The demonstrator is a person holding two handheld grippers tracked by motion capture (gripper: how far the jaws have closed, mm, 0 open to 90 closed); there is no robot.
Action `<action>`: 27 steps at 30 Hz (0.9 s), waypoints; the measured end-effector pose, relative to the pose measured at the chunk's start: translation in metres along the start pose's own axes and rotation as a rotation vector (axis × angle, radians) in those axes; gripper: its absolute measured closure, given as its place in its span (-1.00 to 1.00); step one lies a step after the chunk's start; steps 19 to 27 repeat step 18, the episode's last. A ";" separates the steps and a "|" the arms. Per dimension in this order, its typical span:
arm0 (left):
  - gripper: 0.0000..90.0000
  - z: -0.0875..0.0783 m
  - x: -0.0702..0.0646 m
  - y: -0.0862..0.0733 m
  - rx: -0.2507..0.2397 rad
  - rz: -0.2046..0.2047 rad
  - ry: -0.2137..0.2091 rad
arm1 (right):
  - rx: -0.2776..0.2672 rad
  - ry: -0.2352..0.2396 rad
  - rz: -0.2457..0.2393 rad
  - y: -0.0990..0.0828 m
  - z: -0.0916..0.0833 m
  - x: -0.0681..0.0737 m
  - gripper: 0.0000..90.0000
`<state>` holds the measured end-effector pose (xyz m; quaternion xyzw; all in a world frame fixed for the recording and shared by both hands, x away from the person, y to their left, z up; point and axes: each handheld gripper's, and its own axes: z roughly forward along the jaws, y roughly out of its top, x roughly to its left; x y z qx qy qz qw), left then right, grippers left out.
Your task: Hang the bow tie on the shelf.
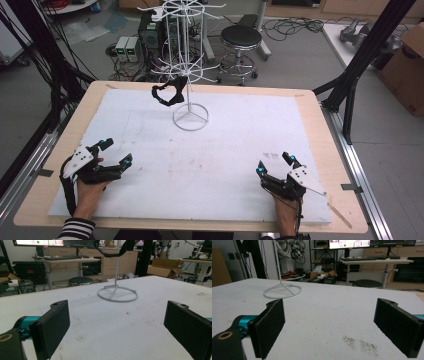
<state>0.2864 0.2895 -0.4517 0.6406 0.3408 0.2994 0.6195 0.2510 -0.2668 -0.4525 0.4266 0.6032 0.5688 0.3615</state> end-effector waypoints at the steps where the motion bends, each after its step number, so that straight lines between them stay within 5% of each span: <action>1: -0.83 0.000 0.000 0.000 0.000 0.000 0.000 | 0.001 0.000 0.002 0.000 0.000 0.000 -0.80; 4: -0.83 -0.004 -0.002 -0.002 -0.051 0.006 0.039 | -0.001 0.000 0.002 0.000 0.000 0.000 -0.80; 8: -0.83 -0.005 -0.001 -0.003 -0.061 -0.015 0.055 | -0.003 -0.006 -0.002 0.000 0.000 0.000 -0.80; 12: -0.81 -0.005 -0.003 -0.003 -0.057 0.017 0.054 | -0.004 -0.010 0.003 0.000 0.000 0.000 -0.80; 27: -0.80 -0.007 -0.003 -0.004 -0.077 0.012 0.054 | 0.003 -0.027 -0.012 0.000 0.000 0.003 -0.80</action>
